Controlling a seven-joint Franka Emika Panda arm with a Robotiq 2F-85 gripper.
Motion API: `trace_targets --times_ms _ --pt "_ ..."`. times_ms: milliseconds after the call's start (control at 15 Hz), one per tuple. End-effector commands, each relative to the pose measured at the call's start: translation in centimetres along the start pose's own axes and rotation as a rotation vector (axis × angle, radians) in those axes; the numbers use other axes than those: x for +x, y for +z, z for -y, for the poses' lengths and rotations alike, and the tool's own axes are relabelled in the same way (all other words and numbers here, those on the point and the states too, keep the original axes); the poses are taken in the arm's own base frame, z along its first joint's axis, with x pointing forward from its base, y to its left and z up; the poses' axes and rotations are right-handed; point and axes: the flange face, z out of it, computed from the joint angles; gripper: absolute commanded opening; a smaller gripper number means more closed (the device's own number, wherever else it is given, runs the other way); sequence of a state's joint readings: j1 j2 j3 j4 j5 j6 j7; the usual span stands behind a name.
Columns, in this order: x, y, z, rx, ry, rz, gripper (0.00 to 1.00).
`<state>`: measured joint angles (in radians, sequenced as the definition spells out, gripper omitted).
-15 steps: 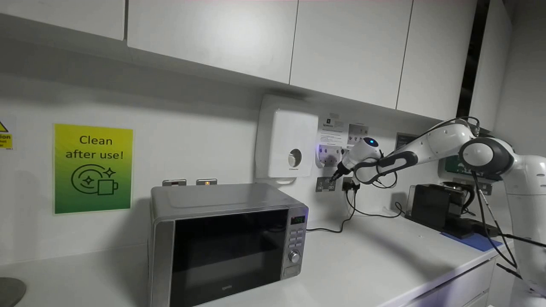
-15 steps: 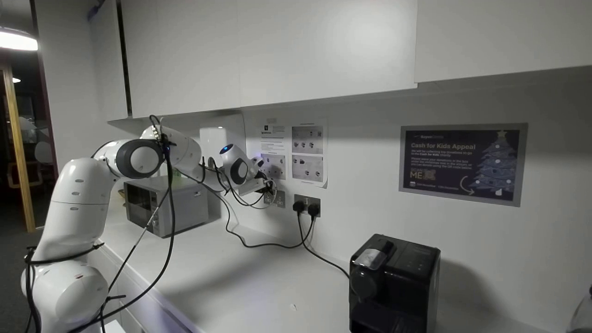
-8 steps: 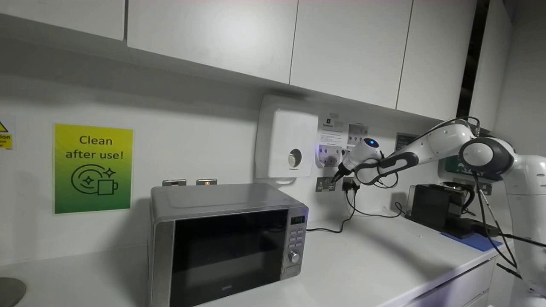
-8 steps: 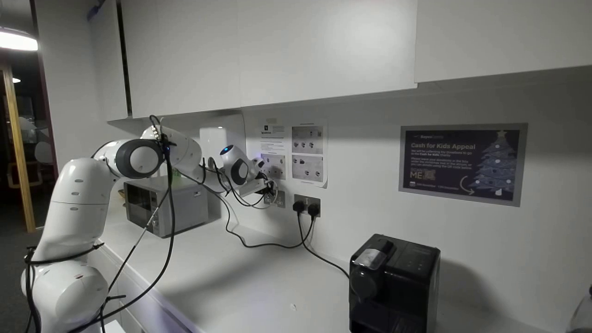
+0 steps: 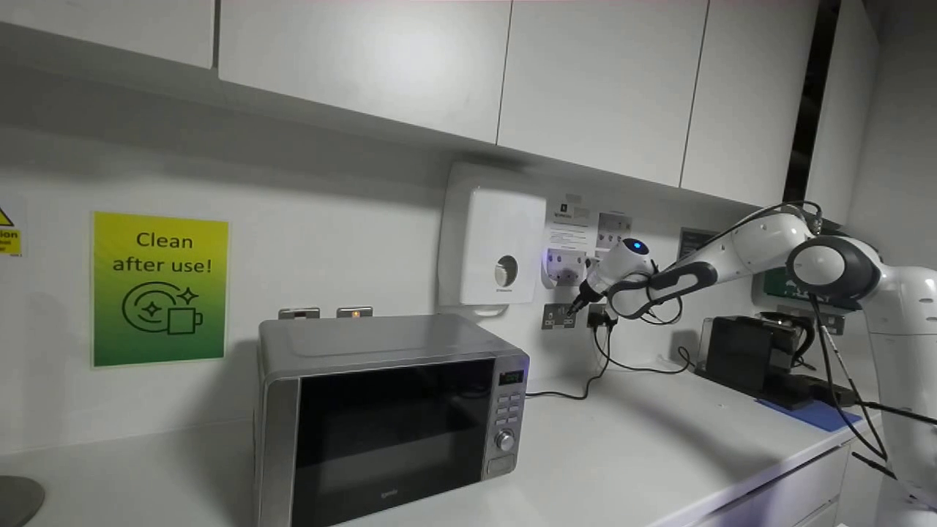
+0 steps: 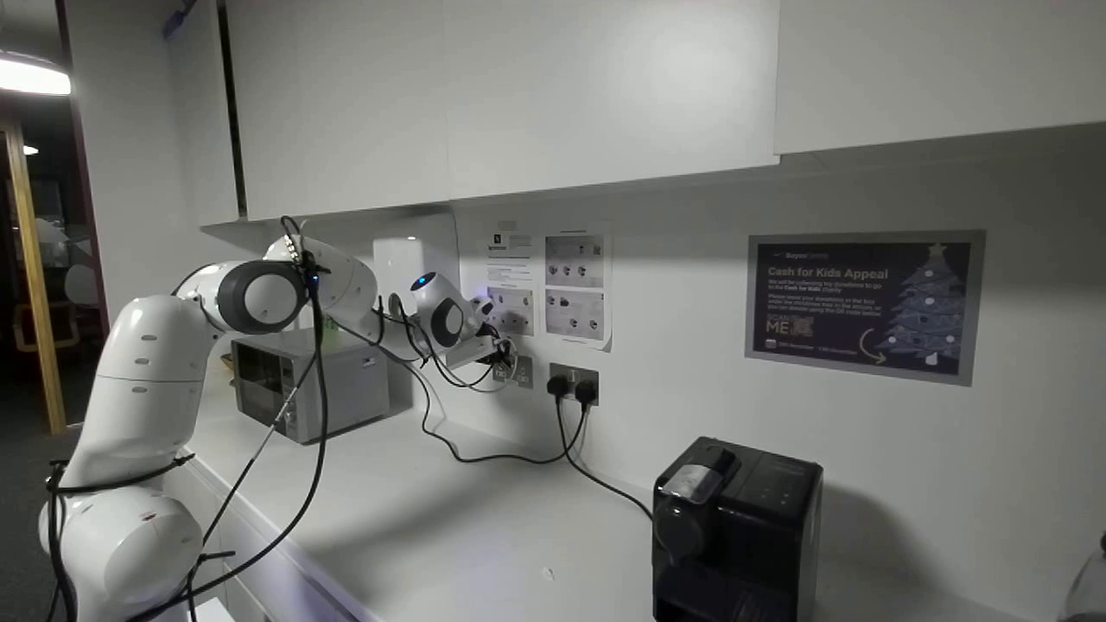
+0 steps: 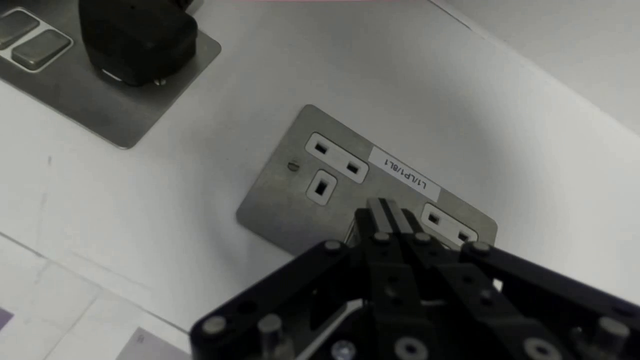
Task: Press the switches on the bottom left socket.
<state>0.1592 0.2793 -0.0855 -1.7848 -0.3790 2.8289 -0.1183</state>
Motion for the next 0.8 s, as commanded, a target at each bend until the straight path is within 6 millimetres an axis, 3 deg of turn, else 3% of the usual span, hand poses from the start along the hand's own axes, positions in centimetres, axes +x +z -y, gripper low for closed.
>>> trace_targets --times_ms 0,733 --pt "0.4 -0.1 -0.4 -0.013 0.021 -0.023 0.00" --pt "1.3 1.2 -0.2 -0.009 0.103 -0.030 0.00"
